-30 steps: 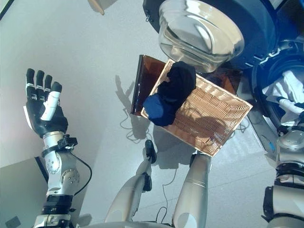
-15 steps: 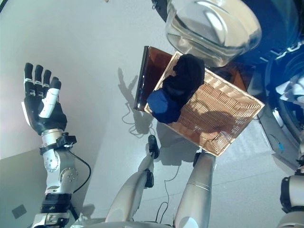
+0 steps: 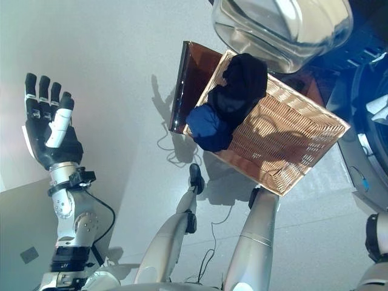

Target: Pick up the clothes and place them into the washing machine

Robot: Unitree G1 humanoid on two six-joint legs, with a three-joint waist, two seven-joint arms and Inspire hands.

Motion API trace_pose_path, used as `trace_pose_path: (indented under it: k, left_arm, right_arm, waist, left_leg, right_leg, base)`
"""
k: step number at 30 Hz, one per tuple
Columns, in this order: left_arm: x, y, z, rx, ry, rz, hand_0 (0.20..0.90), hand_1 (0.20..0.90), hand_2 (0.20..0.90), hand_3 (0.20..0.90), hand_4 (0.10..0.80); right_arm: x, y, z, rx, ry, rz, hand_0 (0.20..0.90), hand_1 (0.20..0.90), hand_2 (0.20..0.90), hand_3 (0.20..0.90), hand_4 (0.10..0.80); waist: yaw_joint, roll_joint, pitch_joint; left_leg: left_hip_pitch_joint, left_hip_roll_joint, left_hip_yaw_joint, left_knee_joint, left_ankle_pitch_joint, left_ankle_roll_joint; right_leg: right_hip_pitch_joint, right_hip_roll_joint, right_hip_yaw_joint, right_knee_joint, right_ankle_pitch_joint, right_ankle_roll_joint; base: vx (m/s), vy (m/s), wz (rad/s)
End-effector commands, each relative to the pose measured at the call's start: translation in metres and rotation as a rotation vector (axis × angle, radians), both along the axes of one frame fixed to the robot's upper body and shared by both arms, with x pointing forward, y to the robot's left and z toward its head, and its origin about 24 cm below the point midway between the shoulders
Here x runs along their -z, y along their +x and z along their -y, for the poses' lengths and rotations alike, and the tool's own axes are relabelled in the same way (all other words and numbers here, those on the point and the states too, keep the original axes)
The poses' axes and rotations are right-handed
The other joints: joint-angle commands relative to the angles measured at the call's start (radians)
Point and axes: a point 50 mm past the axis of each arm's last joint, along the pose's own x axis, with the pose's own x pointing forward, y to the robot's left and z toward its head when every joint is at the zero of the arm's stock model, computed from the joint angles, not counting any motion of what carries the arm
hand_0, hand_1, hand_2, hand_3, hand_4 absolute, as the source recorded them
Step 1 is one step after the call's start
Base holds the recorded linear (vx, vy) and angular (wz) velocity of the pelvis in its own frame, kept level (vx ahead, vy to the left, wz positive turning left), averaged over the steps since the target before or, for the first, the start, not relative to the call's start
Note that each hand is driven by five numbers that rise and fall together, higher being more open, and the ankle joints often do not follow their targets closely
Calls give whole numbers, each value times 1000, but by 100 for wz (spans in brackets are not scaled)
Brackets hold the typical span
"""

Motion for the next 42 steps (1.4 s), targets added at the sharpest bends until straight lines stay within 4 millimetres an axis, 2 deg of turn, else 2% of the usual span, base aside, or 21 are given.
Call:
trace_pose_path:
  k: [1,5,8,14,17,18,19,20,28,33,36,37,38,39,40,41,42]
  left_arm:
    - [-41,-22,-20,-110,46,231,900,900,900,900,800]
    - [-42,-24,-26,-154,23,234,900,900,900,900,800]
    - [-40,-22,-27,-169,1,231,900,900,900,900,800]
    - [-43,-22,-26,-173,4,246,900,900,900,900,800]
    - [-42,-23,-27,-184,2,241,900,900,900,900,800]
    - [-41,-23,-27,-188,1,234,900,900,900,900,800]
    - [-41,-24,-27,-190,7,231,900,900,900,900,800]
    - [-41,-24,-27,-190,8,231,900,900,900,900,800]
    - [-41,-25,-30,-211,0,235,900,900,900,900,800]
    - [-40,-27,-34,-236,-7,236,900,900,900,900,800]
    - [-39,-27,-35,-245,-16,234,900,900,900,900,800]
    - [-39,-26,-34,-242,-14,232,900,900,900,900,800]
    - [-39,-26,-34,-242,-12,232,900,900,900,900,800]
    - [-39,-26,-33,-241,-11,229,900,900,900,900,800]
    - [-39,-23,-31,-233,-7,224,900,900,900,900,800]
    - [-39,-23,-32,-233,-6,224,900,900,900,900,800]
    - [-38,-22,-31,-227,-2,215,900,900,900,900,800]
  right_arm:
    - [-9,0,2,31,-63,-90,900,900,900,900,800]
    - [-18,3,-1,48,-156,-131,900,900,900,900,800]
    - [-20,-3,2,88,-201,-153,900,900,900,900,800]
    - [-12,-11,8,167,-320,-382,900,900,900,900,800]
    - [-16,-10,8,189,-357,-438,900,900,900,900,800]
    - [-18,-8,6,178,-366,-426,840,840,840,840,757]
    - [-20,-7,5,171,-369,-400,293,293,293,293,367]
    - [-19,-7,5,171,-368,-400,200,200,200,200,300]
    - [-21,4,-6,104,-377,-298,200,200,200,200,300]
    - [-10,18,-24,-8,-300,-131,200,200,200,200,300]
    - [15,26,-36,-80,-228,-104,200,200,200,200,300]
    - [36,30,-44,-120,-145,-98,200,200,200,200,300]
    - [37,30,-44,-121,-143,-97,200,200,200,200,300]
    - [44,31,-46,-124,-69,-46,200,200,200,200,300]
    - [62,32,-48,-112,124,87,200,200,200,200,300]
    - [62,32,-48,-113,126,89,200,200,200,200,300]
    - [70,34,-53,-116,230,180,200,200,200,200,300]
  waist:
    - [-4,6,-25]
    - [-13,5,-26]
    - [-20,6,-25]
    - [-20,18,-21]
    - [-17,22,-16]
    - [-18,22,-13]
    - [-20,22,-10]
    - [-20,22,-10]
    - [-32,15,-10]
    - [-40,7,-10]
    - [-40,-1,-9]
    - [-40,-5,-8]
    - [-40,-6,-9]
    - [-40,-8,-9]
    - [-37,-9,-11]
    - [-36,-10,-11]
    - [-34,-10,-13]
  left_leg:
    - [18,11,-25,-13,-83,-113]
    - [30,10,-21,-13,-87,-113]
    - [39,8,-19,-13,-92,-109]
    - [36,6,-22,-13,-89,-110]
    - [32,9,-19,-13,-89,-111]
    - [31,10,-18,-13,-88,-111]
    - [29,13,-16,-13,-89,-111]
    - [29,13,-16,-13,-89,-111]
    - [39,13,-13,-13,-94,-106]
    - [46,13,-17,-13,-100,-101]
    - [50,13,-21,-13,-102,-98]
    - [53,14,-22,-13,-102,-96]
    - [54,14,-22,-13,-102,-96]
    - [55,15,-23,-13,-103,-96]
    - [58,15,-22,-13,-104,-94]
    - [58,15,-21,-13,-104,-94]
    - [61,15,-21,-13,-106,-93]
  right_leg:
    - [76,17,24,-128,57,27]
    - [86,20,27,-136,61,27]
    - [93,19,29,-141,64,29]
    - [93,13,33,-145,63,31]
    - [81,16,36,-137,62,30]
    - [79,18,36,-135,62,30]
    - [76,20,35,-133,62,30]
    - [76,20,35,-133,62,30]
    - [79,24,36,-132,65,32]
    - [89,24,30,-137,65,34]
    - [98,24,28,-139,63,32]
    - [103,24,24,-138,62,31]
    - [103,24,24,-138,62,31]
    - [107,24,23,-139,61,31]
    - [110,24,21,-140,58,31]
    - [110,24,21,-141,58,31]
    - [116,25,19,-145,56,31]
  base:
    - [0,0,0]
    - [17,26,-10]
    - [7,17,-4]
    - [0,0,0]
    - [0,-5,-5]
    - [7,-10,-7]
    - [7,-10,-6]
    - [10,-16,-5]
    - [0,0,0]
    - [0,0,0]
    - [0,0,0]
    - [0,0,0]
    - [0,0,0]
    - [0,0,0]
    - [0,0,0]
    - [0,0,0]
    - [0,0,0]
